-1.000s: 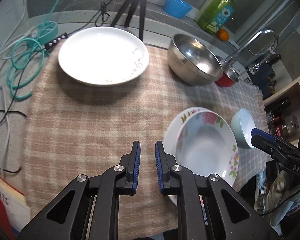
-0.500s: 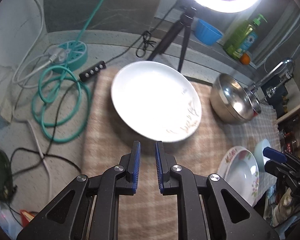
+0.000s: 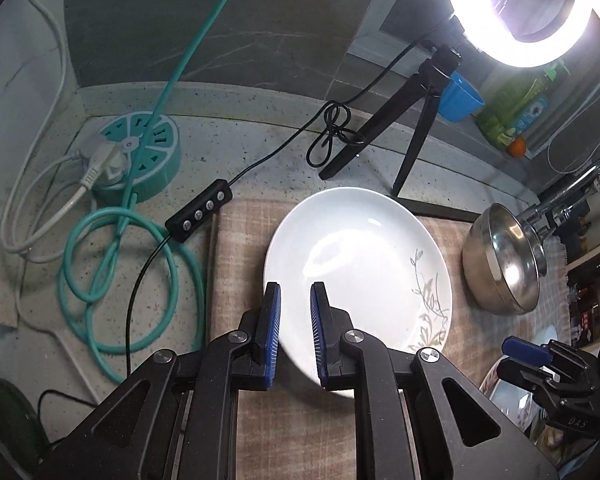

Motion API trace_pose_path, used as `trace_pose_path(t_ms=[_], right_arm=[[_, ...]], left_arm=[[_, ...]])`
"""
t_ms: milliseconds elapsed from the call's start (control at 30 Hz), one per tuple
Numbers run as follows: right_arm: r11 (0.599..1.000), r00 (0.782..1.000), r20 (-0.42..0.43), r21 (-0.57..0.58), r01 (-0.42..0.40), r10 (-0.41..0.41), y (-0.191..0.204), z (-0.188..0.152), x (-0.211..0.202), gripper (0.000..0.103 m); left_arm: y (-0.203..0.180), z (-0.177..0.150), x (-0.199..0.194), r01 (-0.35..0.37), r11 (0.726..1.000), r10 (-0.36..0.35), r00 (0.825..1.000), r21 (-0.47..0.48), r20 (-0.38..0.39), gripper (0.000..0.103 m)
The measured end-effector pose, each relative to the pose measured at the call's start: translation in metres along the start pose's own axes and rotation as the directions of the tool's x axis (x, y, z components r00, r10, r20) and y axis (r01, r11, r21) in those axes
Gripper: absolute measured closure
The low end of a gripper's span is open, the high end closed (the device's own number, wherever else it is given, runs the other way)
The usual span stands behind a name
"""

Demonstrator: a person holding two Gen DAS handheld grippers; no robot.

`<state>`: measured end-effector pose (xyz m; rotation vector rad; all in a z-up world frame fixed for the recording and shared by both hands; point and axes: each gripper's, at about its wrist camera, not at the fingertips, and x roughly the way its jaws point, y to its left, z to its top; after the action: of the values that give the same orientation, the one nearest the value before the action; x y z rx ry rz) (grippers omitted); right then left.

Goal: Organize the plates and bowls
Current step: 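Grasp the rim of the white gold-leaf plate with the left gripper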

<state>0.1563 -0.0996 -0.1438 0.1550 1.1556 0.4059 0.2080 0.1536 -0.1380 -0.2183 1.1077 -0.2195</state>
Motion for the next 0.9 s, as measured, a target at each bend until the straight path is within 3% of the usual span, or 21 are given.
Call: trace_pose_path(t_ms=[300, 900], right_arm=[[0.998, 0.996, -0.068, -0.010, 0.056, -0.057, -0.007, 0.021, 0.036, 0.064], [0.998, 0.990, -0.138, -0.052, 0.029, -0.036, -0.006, 0.032, 0.059, 0.073]], left_arm=[[0.002, 0.020, 0.027, -0.040, 0.998, 0.042, 0.999, 0.046, -0.035, 0.087], [0.005, 0.027, 0.047, -0.051, 0.998, 0.053, 0.996, 0.036, -0.077, 0.087]])
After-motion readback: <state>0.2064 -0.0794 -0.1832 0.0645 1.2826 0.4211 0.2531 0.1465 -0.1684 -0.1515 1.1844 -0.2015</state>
